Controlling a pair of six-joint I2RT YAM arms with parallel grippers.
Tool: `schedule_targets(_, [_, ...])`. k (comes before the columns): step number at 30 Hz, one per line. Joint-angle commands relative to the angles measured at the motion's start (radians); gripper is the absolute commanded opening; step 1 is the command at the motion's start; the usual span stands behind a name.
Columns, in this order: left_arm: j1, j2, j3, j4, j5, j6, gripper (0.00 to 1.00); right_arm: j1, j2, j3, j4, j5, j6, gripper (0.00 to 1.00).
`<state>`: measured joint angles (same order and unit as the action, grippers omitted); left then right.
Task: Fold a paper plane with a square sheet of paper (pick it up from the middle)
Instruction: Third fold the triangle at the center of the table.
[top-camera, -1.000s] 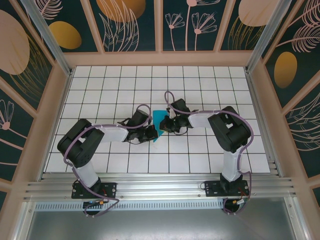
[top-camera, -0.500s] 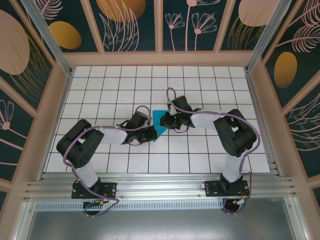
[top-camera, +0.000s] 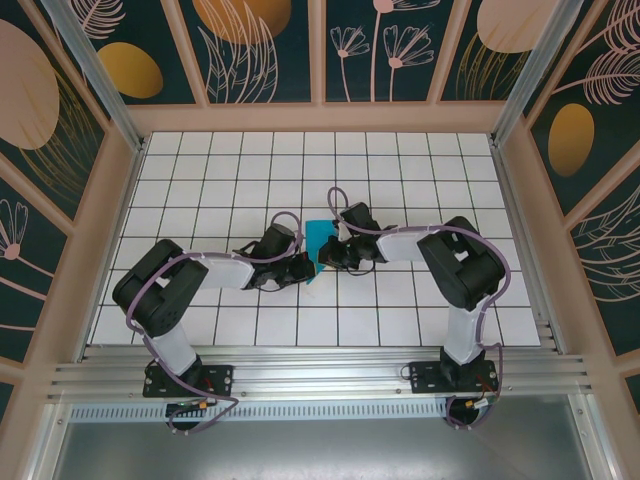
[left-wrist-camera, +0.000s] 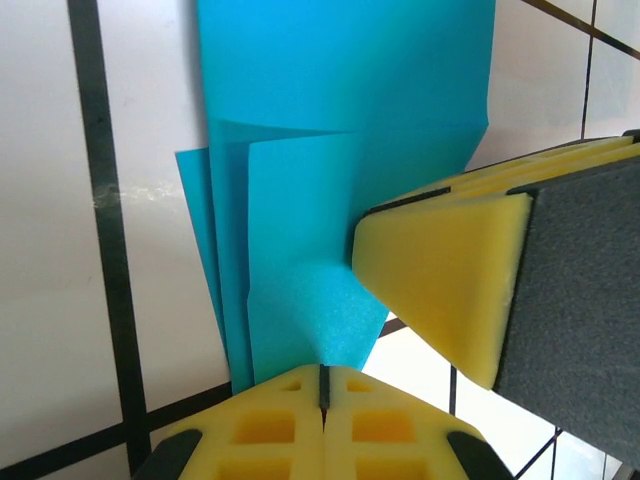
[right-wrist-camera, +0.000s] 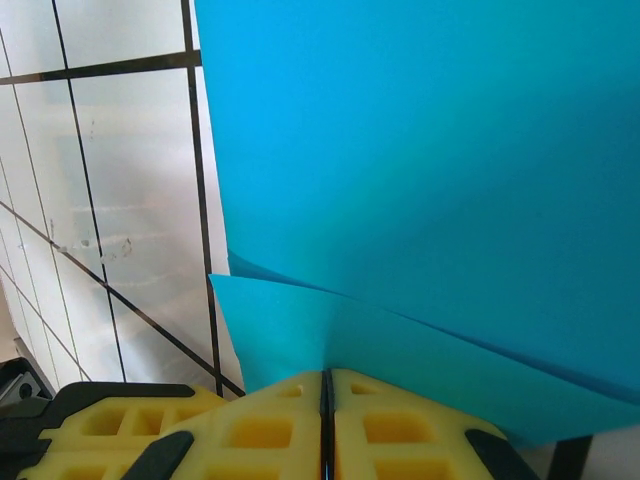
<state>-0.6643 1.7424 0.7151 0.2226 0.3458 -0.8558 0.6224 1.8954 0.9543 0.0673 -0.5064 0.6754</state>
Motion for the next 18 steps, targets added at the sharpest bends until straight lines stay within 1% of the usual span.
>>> schedule_targets(1, [-0.001,0.034,-0.064,-0.158,-0.082,0.041,0.0,-0.039,0.03,-0.003,0.0,0.073,-0.009,0.11])
schedule_targets(4, [0.0,0.036,-0.077,-0.157,-0.085,0.045,0.0,-0.068,0.026,-0.006,0.011,0.072,-0.017,0.11])
schedule_targets(6, [0.0,0.036,-0.084,-0.157,-0.089,0.049,0.0,-0.069,0.026,-0.005,0.019,0.069,-0.027,0.12])
schedule_targets(7, [-0.002,0.038,-0.086,-0.157,-0.09,0.052,0.0,-0.096,0.028,-0.004,0.023,0.066,-0.032,0.12])
schedule_targets(13, [-0.001,0.043,-0.093,-0.155,-0.088,0.061,0.0,-0.156,0.037,-0.008,0.039,0.049,-0.057,0.12])
schedule_targets(14, [-0.001,0.043,-0.092,-0.155,-0.088,0.062,0.0,-0.165,0.033,-0.011,0.047,0.041,-0.057,0.12])
schedule_targets(17, [-0.001,0.041,-0.092,-0.152,-0.084,0.067,0.0,-0.181,0.002,-0.025,0.12,-0.048,-0.047,0.14])
schedule_targets(18, [-0.001,0.041,-0.091,-0.152,-0.083,0.069,0.0,-0.179,-0.016,-0.019,0.118,-0.05,-0.048,0.14])
